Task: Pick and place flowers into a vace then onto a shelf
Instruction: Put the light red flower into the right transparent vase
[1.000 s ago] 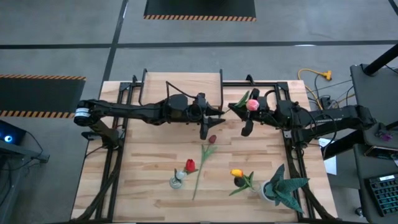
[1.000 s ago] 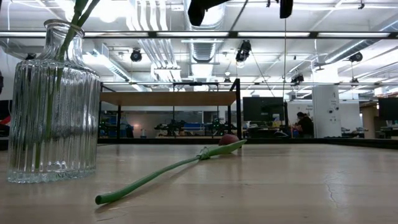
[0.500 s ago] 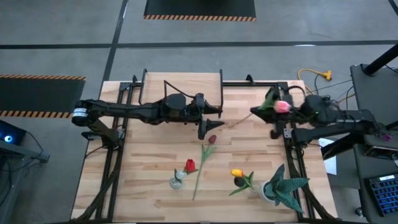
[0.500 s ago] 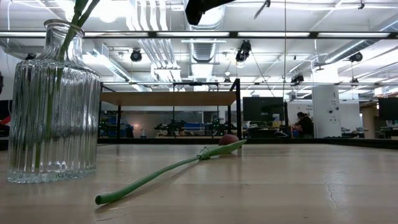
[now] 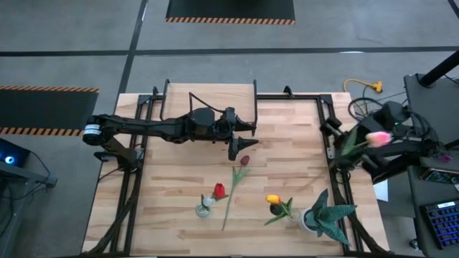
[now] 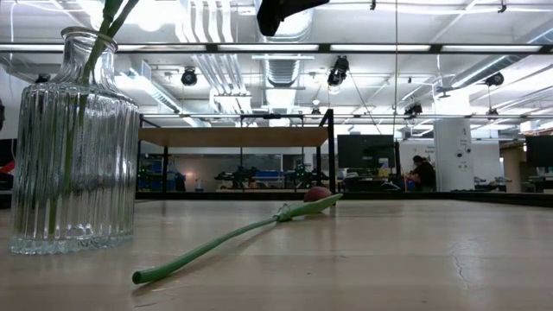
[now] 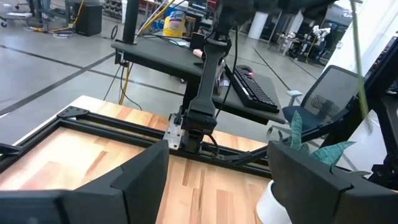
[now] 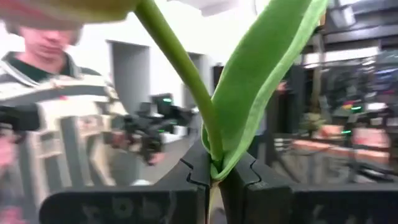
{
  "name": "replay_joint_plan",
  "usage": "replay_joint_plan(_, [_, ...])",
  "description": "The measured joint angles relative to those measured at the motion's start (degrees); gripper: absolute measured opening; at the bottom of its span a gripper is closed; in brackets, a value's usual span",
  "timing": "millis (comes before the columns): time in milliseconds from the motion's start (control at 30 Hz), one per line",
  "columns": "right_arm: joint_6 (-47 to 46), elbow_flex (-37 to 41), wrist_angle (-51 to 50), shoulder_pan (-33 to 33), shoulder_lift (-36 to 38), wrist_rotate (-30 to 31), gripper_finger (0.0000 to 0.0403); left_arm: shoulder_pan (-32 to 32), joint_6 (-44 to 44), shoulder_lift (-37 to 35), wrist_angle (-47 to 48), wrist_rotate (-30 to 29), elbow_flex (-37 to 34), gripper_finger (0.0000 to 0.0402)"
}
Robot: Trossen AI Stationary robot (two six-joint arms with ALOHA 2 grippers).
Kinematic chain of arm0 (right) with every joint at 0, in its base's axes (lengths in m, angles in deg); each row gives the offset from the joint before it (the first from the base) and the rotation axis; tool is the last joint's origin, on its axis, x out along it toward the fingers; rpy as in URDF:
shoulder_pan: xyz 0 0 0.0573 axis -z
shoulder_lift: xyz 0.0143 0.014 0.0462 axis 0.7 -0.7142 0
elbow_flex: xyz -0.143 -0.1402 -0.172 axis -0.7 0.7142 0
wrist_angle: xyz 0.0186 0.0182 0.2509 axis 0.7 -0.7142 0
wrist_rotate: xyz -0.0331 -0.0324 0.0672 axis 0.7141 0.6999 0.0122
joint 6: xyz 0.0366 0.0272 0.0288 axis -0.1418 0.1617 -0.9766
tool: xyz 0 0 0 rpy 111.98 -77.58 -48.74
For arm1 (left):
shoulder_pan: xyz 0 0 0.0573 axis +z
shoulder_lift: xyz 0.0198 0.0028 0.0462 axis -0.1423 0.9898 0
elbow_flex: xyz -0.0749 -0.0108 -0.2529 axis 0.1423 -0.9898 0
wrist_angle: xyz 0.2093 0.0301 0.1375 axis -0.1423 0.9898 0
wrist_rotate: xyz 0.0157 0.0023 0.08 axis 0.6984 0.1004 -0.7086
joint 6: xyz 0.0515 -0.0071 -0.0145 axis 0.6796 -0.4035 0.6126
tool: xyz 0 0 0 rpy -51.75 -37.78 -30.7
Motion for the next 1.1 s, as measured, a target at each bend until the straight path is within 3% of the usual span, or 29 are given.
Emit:
replay_joint_plan(267, [-2.8, -3.1, -11.5, 0.0, -1.7, -3.7, 0.0009, 0.0, 0.0, 0.0, 1.5, 0.0, 0.0, 0.0256])
replay_joint_plan(567, [-2.5, 0.7, -12.4, -5.6, -4.9, -6.4, 0.0009, 0.0, 0.0, 0.0, 1.6, 0.0, 0.0, 0.0256])
replay_joint_plan(833, [4.8, 4.8, -11.6, -12.1, -7.7, 4.1, 0.0009, 0.3, 0.0, 0.0, 1.4, 0.0, 0.0, 0.0256])
replay_joint_plan(1100, [6.1, 5.7, -11.1, -14.1, -12.7, 4.5, 0.0009, 0.7, -0.6, 0.0, 1.4, -0.1, 0.0, 0.0256])
